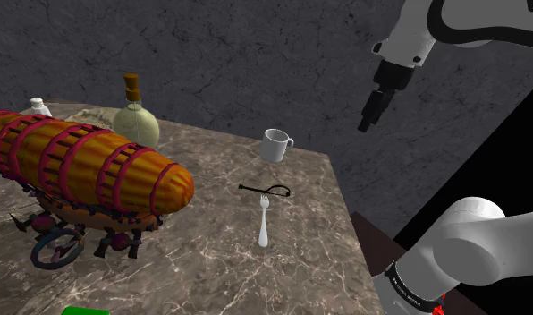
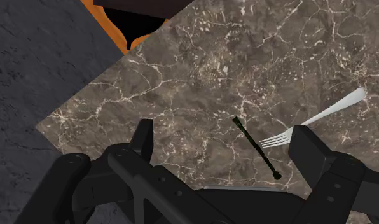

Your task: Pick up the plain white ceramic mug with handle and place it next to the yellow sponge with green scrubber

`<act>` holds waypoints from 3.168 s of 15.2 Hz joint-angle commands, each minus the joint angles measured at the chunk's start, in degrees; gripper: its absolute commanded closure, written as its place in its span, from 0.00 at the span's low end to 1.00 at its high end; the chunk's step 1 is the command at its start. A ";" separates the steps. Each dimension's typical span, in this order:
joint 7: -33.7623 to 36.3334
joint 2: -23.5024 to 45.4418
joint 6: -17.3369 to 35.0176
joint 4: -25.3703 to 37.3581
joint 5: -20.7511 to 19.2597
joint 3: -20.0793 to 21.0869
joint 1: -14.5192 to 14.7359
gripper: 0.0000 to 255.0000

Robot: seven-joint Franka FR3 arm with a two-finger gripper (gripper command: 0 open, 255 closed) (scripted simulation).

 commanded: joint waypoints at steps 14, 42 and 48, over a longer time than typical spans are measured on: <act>0.97 25.05 20.08 5.20 0.41 0.96 0.62 0.00; 2.07 57.30 35.71 22.06 -0.17 1.58 1.21 0.00; 2.07 57.29 35.71 22.05 -0.17 1.58 1.21 1.00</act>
